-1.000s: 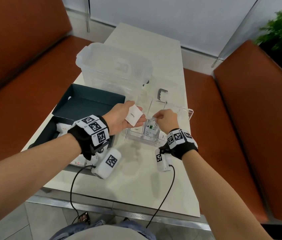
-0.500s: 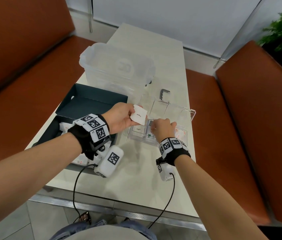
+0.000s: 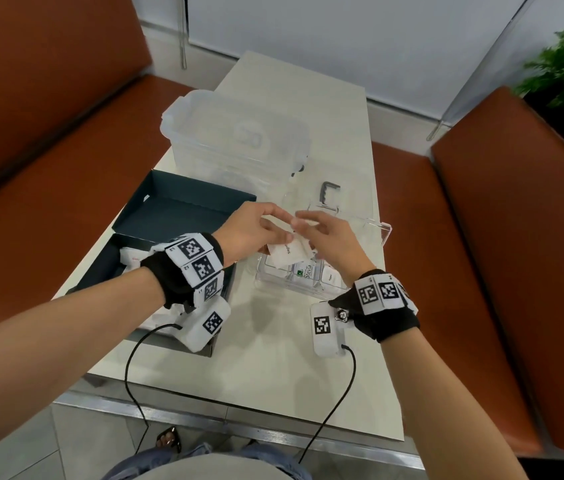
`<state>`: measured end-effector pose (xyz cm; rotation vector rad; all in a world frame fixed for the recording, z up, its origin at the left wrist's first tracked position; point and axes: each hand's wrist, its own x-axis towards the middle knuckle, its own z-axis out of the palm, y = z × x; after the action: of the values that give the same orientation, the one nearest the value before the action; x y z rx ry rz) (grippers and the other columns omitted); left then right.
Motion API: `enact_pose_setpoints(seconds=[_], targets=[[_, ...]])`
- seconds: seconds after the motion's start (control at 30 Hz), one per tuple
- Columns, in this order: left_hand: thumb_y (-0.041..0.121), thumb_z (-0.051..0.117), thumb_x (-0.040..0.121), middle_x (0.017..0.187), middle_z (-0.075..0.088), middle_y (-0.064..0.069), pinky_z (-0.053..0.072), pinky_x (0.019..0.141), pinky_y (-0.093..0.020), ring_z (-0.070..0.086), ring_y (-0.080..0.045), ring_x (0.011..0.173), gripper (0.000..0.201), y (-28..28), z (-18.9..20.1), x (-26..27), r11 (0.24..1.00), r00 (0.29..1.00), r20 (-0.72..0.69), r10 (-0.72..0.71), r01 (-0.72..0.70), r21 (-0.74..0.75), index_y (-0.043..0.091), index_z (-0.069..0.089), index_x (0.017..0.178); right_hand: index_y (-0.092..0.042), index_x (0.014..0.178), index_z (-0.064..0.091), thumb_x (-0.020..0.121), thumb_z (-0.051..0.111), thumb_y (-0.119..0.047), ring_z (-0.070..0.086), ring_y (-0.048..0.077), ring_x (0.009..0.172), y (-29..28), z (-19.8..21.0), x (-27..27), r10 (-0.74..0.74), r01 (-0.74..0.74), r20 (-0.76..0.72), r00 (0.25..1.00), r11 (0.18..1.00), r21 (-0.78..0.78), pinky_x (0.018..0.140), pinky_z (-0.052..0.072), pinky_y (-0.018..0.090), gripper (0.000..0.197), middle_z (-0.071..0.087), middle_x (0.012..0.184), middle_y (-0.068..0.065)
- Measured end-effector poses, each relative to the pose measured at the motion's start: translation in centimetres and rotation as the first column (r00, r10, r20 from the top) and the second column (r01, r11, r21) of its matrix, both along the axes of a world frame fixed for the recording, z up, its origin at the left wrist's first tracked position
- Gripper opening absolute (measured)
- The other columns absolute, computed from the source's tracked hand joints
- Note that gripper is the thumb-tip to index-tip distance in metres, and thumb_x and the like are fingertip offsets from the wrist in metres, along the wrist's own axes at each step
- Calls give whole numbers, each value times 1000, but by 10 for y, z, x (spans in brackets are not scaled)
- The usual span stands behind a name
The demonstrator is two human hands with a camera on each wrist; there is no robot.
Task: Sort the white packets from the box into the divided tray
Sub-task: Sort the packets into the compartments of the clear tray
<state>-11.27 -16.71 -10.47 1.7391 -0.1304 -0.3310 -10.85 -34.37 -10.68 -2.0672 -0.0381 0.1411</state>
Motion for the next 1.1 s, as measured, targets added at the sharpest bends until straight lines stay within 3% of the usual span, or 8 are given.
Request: enact_pose_setpoints(seconds=[0.17,0.3,0.4,0.6,0.73,0.83,1.0,1.1], targets=[[20,74,85,92,73,-9,58,72,-27,71,-17,83,34,-10,1,3,992,990,55,128,-128,-3,12,60,115,-2,92,67,86,70,-14,60,14,66,-4,2,-6,14,54,-170,985,919,391,53,48,21,15,67,80,10],[19,74,84,108,67,-12,59,81,-34,70,-21,91,40,-13,1,3,968,970,-221,97,-143,-205,7,57,118,-6,84,61,86,67,-4,66,18,66,-7,6,-6,-65,168,-217,974,848,502,58,55,26,7,67,80,10],[6,71,86,103,68,-16,60,76,-31,70,-22,85,28,-13,0,1,960,966,-251,68,-132,-247,2,58,111,-6,80,55,87,63,0,69,27,72,-7,5,-8,-86,225,-267,960,806,548,60,57,31,12,67,87,14],[6,70,86,82,68,-11,58,64,-26,66,-16,70,9,-6,-1,7,975,985,-66,158,-166,-145,6,63,93,-11,90,60,85,70,-18,68,17,71,-4,9,-13,86,-50,-259,962,989,142,60,47,23,14,71,86,8],[16,78,80,63,63,-2,47,53,-17,51,-7,52,15,-6,2,11,996,996,38,82,-83,29,8,69,90,-9,113,62,83,74,-21,63,12,62,-1,15,-8,36,-11,-133,990,982,188,57,50,24,35,68,82,6],[23,70,88,74,67,-4,50,55,-17,58,-8,57,13,-9,3,13,989,988,53,143,-145,32,10,69,92,-7,104,67,80,74,-7,61,10,56,-1,17,-1,47,-35,-84,995,989,142,54,50,21,25,67,74,7],[17,59,95,103,67,-4,55,77,-30,68,-11,78,12,-1,1,13,972,973,-1,231,-231,40,15,62,106,-8,91,68,85,64,-2,64,17,60,1,0,20,-176,176,8,984,983,-61,54,52,21,10,71,80,12],[12,57,95,109,64,-8,55,75,-29,68,-13,79,19,7,-2,10,971,971,-31,236,-235,34,14,57,115,-10,89,67,86,57,0,68,24,71,10,-17,29,-117,123,36,992,954,-275,68,56,30,15,71,87,16]])
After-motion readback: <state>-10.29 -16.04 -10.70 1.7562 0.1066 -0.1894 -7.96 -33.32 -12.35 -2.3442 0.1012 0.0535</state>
